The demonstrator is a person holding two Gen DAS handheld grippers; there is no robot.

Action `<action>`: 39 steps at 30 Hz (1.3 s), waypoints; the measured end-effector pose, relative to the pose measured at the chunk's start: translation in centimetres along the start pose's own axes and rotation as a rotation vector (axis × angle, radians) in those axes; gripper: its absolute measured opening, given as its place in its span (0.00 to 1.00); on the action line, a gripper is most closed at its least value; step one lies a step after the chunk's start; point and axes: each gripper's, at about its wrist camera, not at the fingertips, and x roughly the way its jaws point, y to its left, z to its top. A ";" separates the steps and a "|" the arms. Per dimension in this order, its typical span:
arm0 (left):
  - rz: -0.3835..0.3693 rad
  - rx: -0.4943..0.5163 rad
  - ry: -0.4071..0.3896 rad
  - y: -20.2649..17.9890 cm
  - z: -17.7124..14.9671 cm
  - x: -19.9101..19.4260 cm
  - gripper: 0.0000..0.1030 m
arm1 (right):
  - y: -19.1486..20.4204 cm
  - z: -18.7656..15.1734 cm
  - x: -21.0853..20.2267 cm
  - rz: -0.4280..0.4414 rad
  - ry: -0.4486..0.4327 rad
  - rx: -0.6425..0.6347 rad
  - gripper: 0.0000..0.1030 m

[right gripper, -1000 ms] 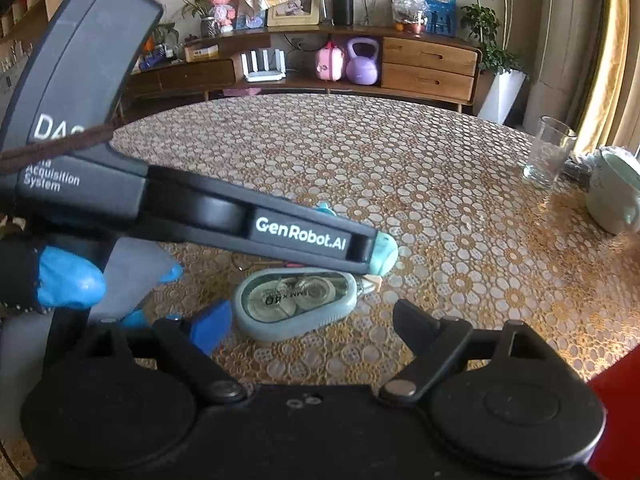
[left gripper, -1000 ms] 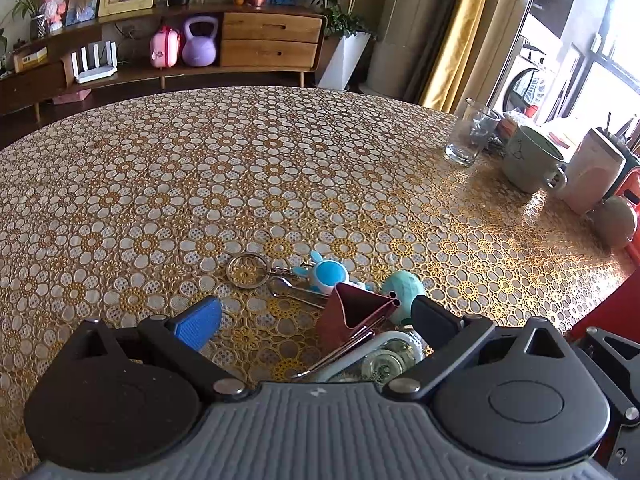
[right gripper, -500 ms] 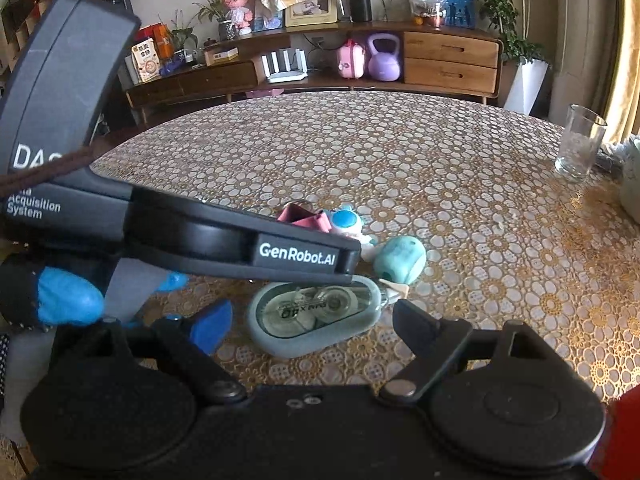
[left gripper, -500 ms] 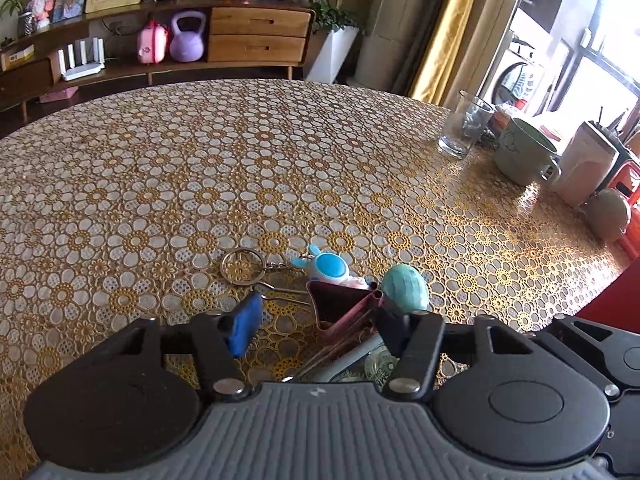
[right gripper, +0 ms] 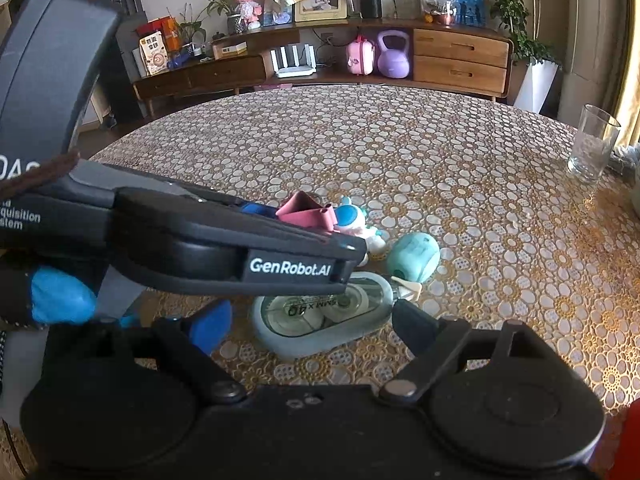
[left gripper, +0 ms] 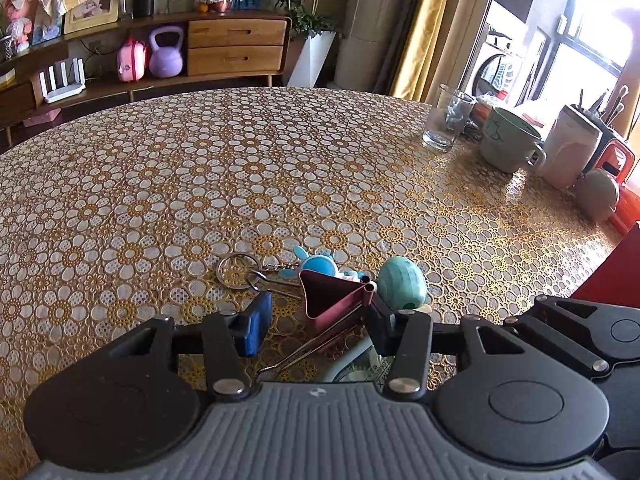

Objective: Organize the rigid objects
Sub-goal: 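Grasp the pink binder clip with the left tool while the right tool reaches the tape dispenser, then grasp the pale blue tape dispenser with the right tool while the left tool holds the clip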

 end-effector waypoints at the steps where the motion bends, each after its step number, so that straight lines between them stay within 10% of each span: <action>1: -0.002 0.000 0.000 0.0 0.0 0.0 0.48 | 0.0 0.0 0.1 0.001 0.001 -0.001 0.85; 13: -0.014 0.005 0.003 0.1 0.0 0.2 0.41 | 0.9 0.2 -0.2 0.073 0.001 -0.031 0.46; 22: -0.025 0.005 -0.042 0.8 -0.3 -2.4 0.32 | 0.7 -0.1 -0.8 0.058 0.025 -0.029 0.49; 33: -0.015 -0.070 -0.080 4.1 -0.9 -5.6 0.29 | 3.2 -0.1 -0.5 -0.005 -0.021 -0.069 0.84; 39: 0.008 -0.120 -0.097 5.9 -1.2 -6.7 0.29 | 4.4 -0.3 1.0 -0.056 -0.016 -0.020 0.86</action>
